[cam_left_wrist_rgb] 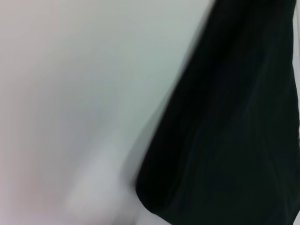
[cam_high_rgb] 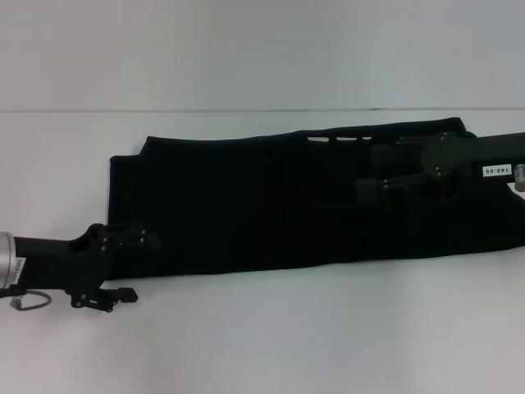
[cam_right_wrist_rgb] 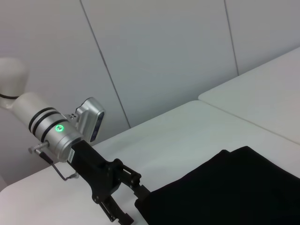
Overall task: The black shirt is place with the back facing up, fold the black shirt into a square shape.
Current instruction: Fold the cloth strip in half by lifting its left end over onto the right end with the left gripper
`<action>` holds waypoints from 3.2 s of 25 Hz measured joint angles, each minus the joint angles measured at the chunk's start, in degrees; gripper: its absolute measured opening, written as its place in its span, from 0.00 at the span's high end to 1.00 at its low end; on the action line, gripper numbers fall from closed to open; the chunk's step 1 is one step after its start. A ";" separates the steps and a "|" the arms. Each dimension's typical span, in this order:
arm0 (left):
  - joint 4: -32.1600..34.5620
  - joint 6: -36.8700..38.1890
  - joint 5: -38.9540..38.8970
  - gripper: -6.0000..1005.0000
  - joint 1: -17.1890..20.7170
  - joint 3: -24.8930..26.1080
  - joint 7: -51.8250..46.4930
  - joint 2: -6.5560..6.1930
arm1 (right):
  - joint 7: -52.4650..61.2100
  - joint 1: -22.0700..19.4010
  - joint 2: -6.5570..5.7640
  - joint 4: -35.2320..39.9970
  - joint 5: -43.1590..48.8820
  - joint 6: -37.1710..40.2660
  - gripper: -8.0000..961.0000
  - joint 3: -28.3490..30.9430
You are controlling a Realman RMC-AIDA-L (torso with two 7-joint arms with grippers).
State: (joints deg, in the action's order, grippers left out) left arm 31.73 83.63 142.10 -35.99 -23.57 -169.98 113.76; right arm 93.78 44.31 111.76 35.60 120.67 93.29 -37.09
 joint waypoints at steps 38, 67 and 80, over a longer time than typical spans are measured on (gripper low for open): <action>-1.72 -10.44 -0.26 0.05 -1.19 0.81 3.95 -0.48 | 0.34 0.16 0.08 0.00 -0.09 -0.30 0.05 0.79; -1.59 -10.02 1.61 0.32 -1.21 0.31 10.23 -0.56 | 0.70 0.15 0.14 1.58 -0.09 0.07 0.05 1.31; -2.13 -11.86 1.84 0.78 -0.94 -0.21 11.96 -0.30 | 0.70 0.04 0.10 1.58 -0.09 0.06 0.05 1.43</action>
State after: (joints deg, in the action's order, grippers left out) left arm 29.60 71.77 143.94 -36.92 -23.78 -158.03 113.47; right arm 94.47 44.35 111.86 37.18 120.58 93.35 -35.66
